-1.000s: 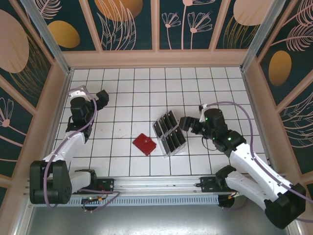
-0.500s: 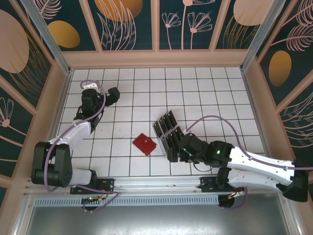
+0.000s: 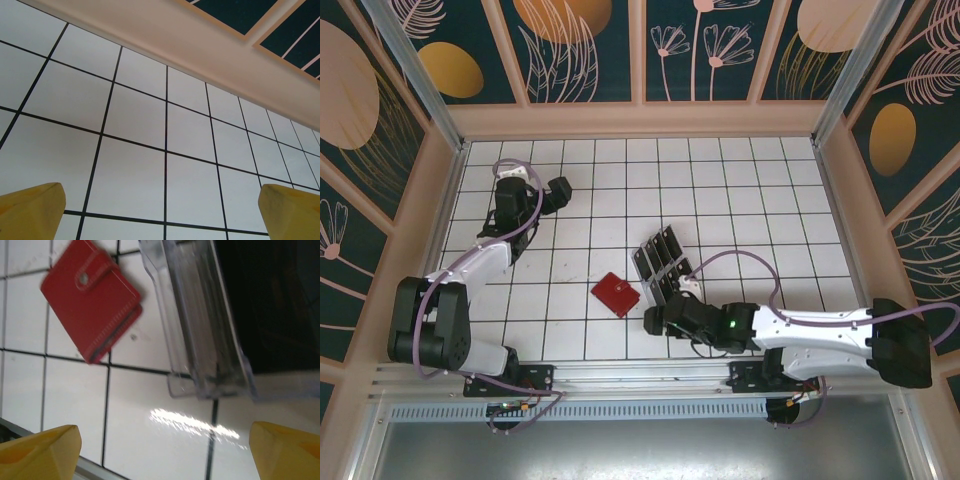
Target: Put the credit cards into the card holder
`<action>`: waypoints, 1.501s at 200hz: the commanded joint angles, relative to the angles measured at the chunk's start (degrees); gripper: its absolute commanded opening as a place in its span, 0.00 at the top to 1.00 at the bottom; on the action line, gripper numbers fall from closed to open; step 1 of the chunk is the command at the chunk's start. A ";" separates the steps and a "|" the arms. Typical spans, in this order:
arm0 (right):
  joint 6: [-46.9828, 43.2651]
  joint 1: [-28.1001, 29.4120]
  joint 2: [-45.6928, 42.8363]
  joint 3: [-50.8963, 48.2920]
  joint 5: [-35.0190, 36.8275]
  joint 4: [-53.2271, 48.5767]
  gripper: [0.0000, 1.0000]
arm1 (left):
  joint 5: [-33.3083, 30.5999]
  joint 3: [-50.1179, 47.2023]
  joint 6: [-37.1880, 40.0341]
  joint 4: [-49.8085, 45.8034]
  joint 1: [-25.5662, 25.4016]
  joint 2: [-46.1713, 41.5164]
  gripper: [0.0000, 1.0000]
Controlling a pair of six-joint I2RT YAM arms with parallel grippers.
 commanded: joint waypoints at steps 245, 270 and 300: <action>-13.11 -28.89 6.39 -4.45 -9.98 30.67 0.11 | -8.97 16.36 -7.05 -7.53 -13.27 19.30 0.02; -12.59 -28.89 6.38 -5.42 -10.92 31.58 0.11 | -11.24 20.23 -7.27 -11.77 -13.99 22.89 0.01; -12.25 -28.89 6.56 -5.63 -11.76 32.64 0.11 | -11.81 24.12 -6.78 -15.19 -14.73 26.44 0.01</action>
